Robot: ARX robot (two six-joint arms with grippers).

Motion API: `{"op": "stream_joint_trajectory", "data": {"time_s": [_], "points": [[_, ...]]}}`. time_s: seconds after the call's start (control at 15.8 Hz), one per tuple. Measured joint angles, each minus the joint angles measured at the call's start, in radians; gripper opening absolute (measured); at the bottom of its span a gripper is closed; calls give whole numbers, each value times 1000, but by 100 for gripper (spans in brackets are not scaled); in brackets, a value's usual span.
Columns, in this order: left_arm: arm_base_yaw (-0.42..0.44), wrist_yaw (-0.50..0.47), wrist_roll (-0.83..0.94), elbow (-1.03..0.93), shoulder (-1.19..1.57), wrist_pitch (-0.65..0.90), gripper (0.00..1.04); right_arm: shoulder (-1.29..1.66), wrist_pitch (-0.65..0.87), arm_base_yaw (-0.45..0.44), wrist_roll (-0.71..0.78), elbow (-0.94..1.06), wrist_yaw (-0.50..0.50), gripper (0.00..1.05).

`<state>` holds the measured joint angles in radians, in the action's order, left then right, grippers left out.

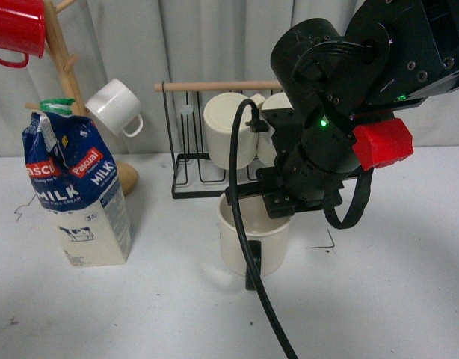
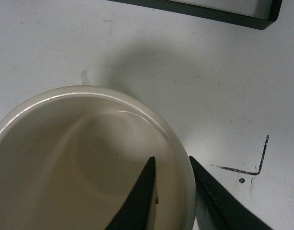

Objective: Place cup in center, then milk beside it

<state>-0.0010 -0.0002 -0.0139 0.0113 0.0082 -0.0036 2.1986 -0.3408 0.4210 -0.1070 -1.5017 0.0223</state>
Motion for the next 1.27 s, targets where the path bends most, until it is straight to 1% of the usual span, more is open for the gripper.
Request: {"op": "stream_joint_trajectory", "data": {"time_s": [0.25, 0.38, 0.51, 0.57, 0.63, 0.7, 0.76, 0.82, 0.89, 0.95, 1.08, 1.14, 1.21, 1.27], "points": [[0, 0, 0, 0, 0, 0, 98, -2, -3, -3, 3, 0, -7, 57], [0, 0, 0, 0, 0, 0, 98, -27, 12, -13, -4, 15, -56, 79], [0, 0, 0, 0, 0, 0, 98, -129, 111, -25, -16, 88, -126, 100], [0, 0, 0, 0, 0, 0, 98, -215, 187, -37, -28, 143, -159, 97], [0, 0, 0, 0, 0, 0, 98, -313, 278, -51, -34, 212, -190, 98], [0, 0, 0, 0, 0, 0, 98, -413, 580, -49, -7, 357, -64, 91], [0, 0, 0, 0, 0, 1, 98, -521, 814, -58, 39, 521, 111, 80], [0, 0, 0, 0, 0, 0, 98, -680, 989, -93, 70, 732, 229, 67], [0, -2, 0, 0, 0, 0, 98, -828, 1083, -146, 83, 882, 241, 56], [0, -1, 0, 0, 0, 0, 98, -946, 1135, -186, 87, 984, 241, 45], [0, 0, 0, 0, 0, 0, 98, -1051, 1146, -216, 97, 1138, 186, 22], [0, 0, 0, 0, 0, 0, 98, -1073, 1134, -237, 101, 1209, 154, 7], [0, 0, 0, 0, 0, 0, 98, -1116, 1134, -259, 103, 1245, 140, 2], [0, 0, 0, 0, 0, 0, 98, -1147, 1135, -269, 105, 1259, 132, 2]]}}
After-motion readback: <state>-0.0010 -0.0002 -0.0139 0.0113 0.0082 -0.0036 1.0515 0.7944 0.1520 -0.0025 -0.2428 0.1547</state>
